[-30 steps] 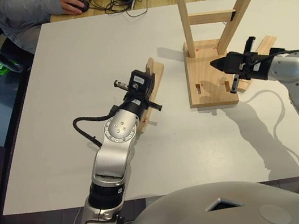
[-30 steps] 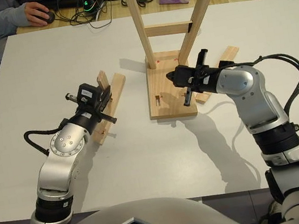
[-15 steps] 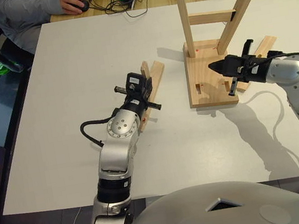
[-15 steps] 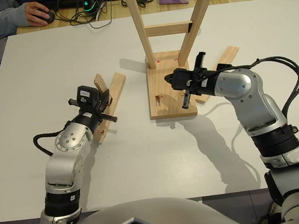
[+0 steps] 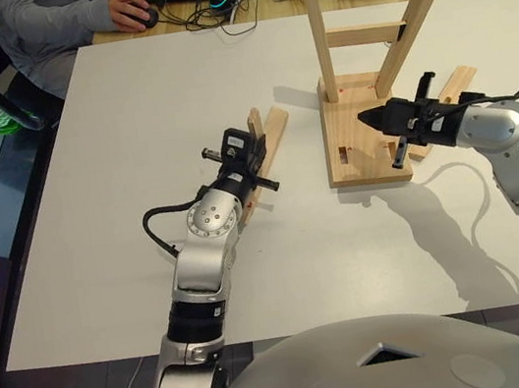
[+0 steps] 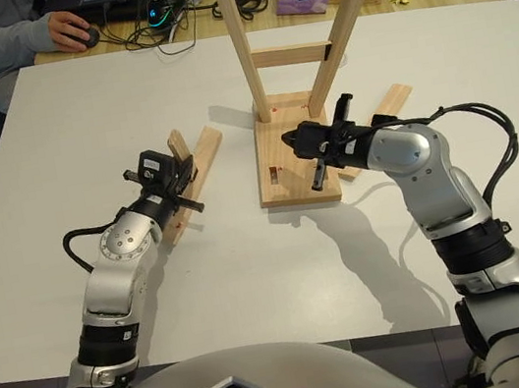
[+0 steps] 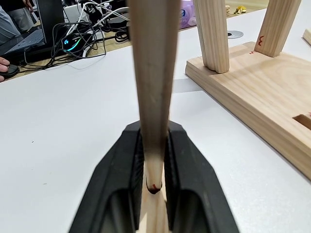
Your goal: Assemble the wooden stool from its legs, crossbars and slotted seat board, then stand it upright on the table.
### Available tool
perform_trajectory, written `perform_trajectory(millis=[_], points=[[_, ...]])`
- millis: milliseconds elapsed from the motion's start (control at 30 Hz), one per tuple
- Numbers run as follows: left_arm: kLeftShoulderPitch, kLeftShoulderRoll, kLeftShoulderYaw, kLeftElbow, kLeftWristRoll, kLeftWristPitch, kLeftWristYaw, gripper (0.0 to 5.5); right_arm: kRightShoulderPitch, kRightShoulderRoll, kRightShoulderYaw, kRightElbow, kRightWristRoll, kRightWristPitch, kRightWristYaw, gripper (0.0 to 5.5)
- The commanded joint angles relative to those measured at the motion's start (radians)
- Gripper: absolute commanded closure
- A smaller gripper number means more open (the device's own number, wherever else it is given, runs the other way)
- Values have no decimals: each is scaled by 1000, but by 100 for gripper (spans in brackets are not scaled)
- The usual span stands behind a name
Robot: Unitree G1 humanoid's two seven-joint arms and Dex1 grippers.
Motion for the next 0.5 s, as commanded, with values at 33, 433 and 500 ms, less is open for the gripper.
perform_trajectory(millis=[33, 433, 500], points=[[55, 17, 8, 90, 16, 61, 3, 509, 3, 6, 4, -16, -7, 7, -11, 550], [1, -49, 52, -110, -3, -82, 30, 381, 23, 9, 10, 9, -15, -16, -36, 550], [-24, -35, 57, -179, 30, -73, 46, 359, 26, 9, 9, 14, -17, -19, -42, 550]])
